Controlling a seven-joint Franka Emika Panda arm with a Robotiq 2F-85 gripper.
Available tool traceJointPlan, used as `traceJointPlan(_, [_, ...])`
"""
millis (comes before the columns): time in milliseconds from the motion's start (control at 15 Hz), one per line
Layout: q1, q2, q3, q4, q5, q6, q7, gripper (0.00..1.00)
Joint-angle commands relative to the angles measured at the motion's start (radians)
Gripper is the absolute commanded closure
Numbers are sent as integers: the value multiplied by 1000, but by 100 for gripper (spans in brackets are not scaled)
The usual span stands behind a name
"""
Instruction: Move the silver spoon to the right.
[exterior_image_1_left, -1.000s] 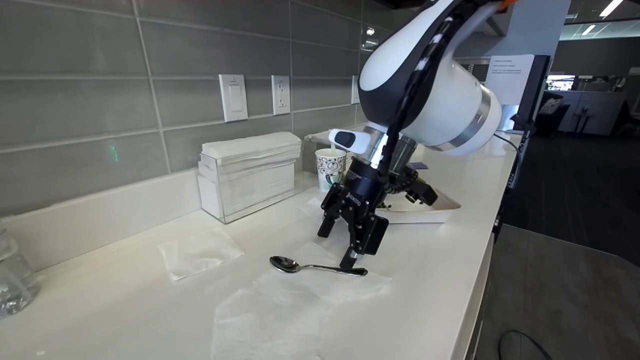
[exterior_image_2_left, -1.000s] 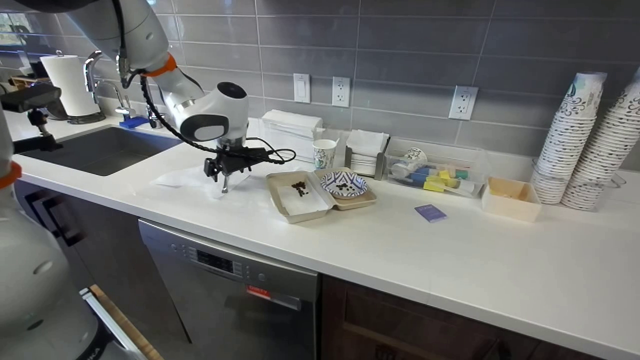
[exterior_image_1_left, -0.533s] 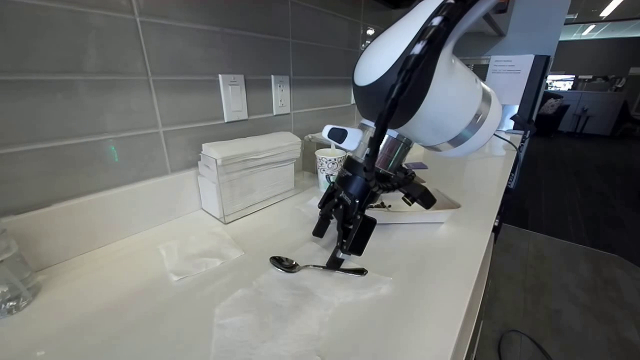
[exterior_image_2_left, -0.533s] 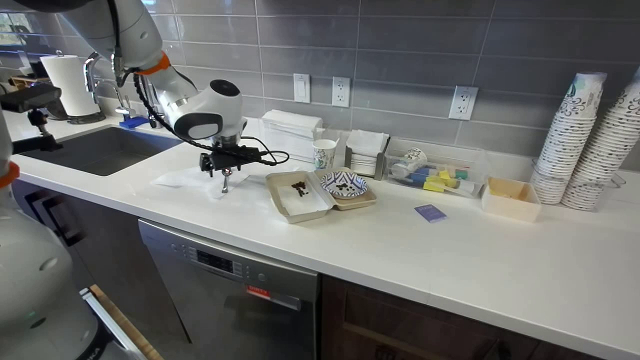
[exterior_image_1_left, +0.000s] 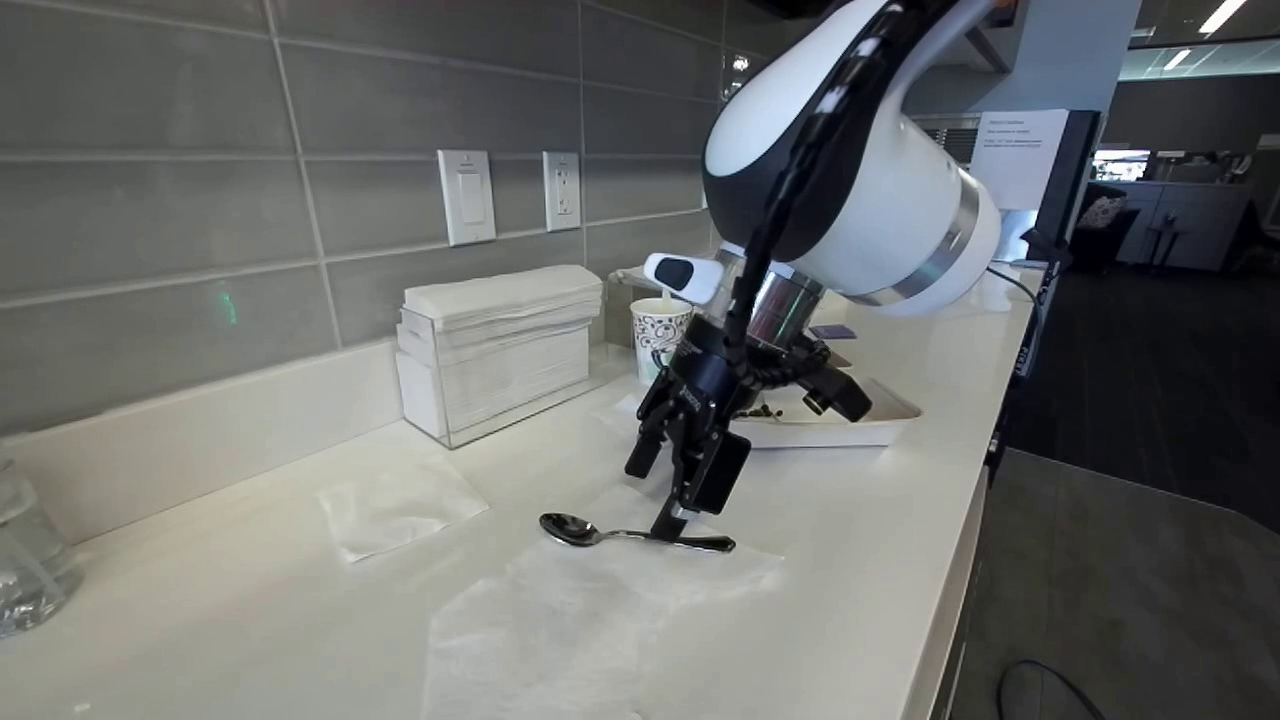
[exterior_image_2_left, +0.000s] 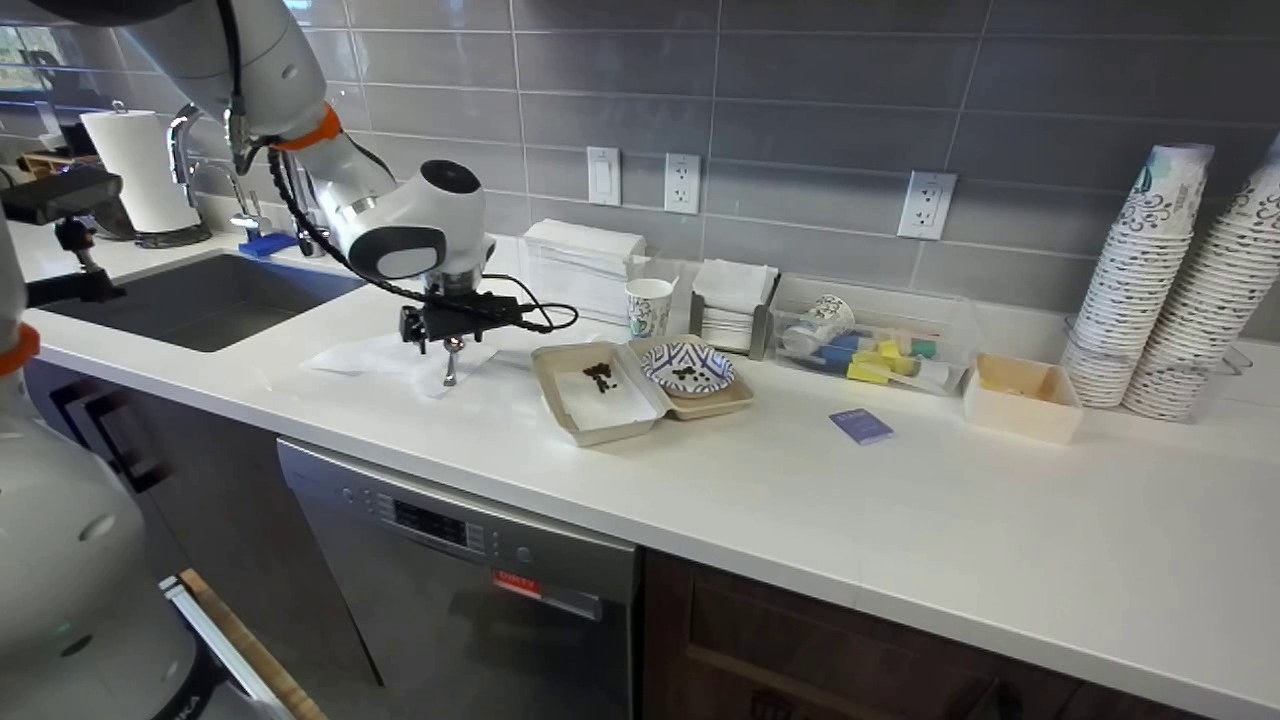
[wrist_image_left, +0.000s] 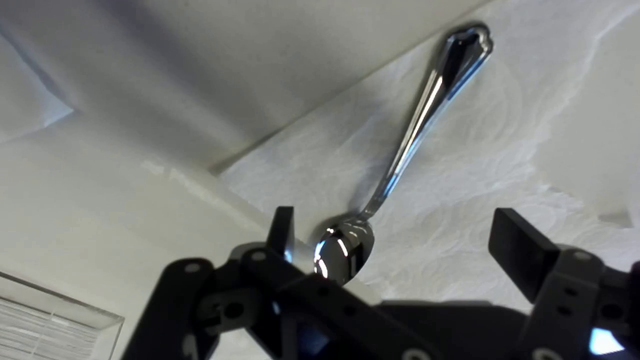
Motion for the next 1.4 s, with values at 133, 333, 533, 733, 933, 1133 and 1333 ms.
traceJointPlan(133, [5,50,8,25,14,12,15,0])
traceJointPlan(333, [7,67,16,29,11,32,12,0])
traceJointPlan(533, [10,79,25,32,1,55,19,0])
traceJointPlan(733, [19,91,26,26,-27,86,54,0])
traceJointPlan(933, [15,113,37,29,-33,99,69,0])
traceJointPlan(1133, [5,131,41,30,-33,99,78,0])
traceJointPlan(1333, [-6,127,33,21,-35,114,96,0])
